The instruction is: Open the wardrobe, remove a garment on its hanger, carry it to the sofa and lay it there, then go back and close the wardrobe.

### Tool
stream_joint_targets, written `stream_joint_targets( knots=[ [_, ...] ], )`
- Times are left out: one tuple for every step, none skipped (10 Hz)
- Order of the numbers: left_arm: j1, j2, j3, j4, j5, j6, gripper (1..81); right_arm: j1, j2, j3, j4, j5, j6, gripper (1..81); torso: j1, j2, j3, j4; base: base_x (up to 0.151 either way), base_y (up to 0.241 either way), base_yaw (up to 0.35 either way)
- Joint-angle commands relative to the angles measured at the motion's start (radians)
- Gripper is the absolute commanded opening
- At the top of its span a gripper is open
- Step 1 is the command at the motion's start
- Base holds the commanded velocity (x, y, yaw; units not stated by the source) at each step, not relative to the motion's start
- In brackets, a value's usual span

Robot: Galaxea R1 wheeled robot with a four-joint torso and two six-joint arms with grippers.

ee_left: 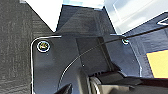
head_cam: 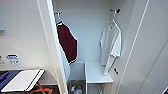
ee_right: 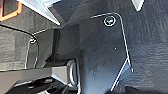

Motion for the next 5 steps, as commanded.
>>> stream_joint_targets(
  knots=[
    [-0.08, 0.033, -0.066, 0.021, 0.057, 0.004, 81.1, 0.005, 0.126, -0.177, -0.017, -0.061, -0.007, 81.1, 0.0, 0.0, 0.0, 0.0, 0.0, 0.0, 0.0],
    [-0.105, 0.053, -0.08, 0.018, 0.057, 0.004, 81.1, 0.006, 0.137, -0.19, -0.017, -0.061, -0.006, 81.1, 0.0, 0.0, 0.0, 0.0, 0.0, 0.0, 0.0],
    [-0.128, 0.07, -0.083, 0.009, 0.057, 0.0, 81.1, 0.008, 0.139, -0.185, -0.017, -0.059, -0.006, 81.1, 0.0, 0.0, 0.0, 0.0, 0.0, 0.0, 0.0],
    [-0.142, 0.082, -0.083, 0.007, 0.047, -0.006, 81.1, 0.008, 0.139, -0.184, -0.017, -0.061, -0.006, 81.1, 0.0, 0.0, 0.0, 0.0, 0.0, 0.0, 0.0],
    [-0.166, 0.088, -0.081, 0.004, 0.039, -0.009, 81.1, 0.011, 0.142, -0.184, -0.015, -0.059, -0.006, 81.1, 0.0, 0.0, 0.0, 0.0, 0.0, 0.0, 0.0]
  ],
)
